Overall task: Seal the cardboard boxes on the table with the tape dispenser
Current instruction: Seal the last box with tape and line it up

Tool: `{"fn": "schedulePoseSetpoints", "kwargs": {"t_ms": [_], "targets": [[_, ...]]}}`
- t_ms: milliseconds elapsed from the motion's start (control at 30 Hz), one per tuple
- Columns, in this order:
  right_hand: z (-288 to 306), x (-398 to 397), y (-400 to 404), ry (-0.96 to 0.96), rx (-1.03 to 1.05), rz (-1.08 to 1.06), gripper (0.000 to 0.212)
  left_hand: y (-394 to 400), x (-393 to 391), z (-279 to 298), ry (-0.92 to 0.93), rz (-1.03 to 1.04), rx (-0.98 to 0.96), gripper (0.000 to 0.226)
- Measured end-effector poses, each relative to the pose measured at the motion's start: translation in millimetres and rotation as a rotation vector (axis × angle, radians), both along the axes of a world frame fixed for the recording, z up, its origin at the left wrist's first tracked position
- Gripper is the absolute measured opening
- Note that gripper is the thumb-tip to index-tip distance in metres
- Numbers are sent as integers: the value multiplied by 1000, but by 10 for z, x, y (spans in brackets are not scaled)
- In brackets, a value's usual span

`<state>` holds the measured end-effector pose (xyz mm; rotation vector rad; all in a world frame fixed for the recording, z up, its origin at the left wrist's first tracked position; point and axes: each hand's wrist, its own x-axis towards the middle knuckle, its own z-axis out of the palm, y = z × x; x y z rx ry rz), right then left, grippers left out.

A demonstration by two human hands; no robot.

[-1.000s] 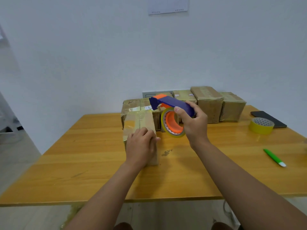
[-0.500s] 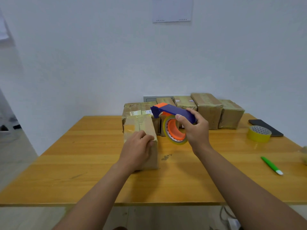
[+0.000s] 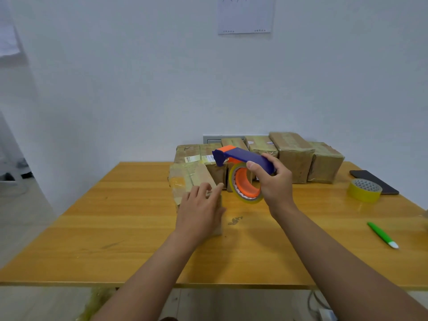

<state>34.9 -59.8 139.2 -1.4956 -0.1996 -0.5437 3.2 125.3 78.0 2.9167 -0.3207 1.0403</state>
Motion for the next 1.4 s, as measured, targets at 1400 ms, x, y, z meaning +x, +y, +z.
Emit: {"fn": "schedulePoseSetpoints", "kwargs": {"t_ms": [1400], "targets": [[-447, 648, 968, 99, -4, 112, 41, 1602, 725, -540, 93, 260, -259, 83]]}}
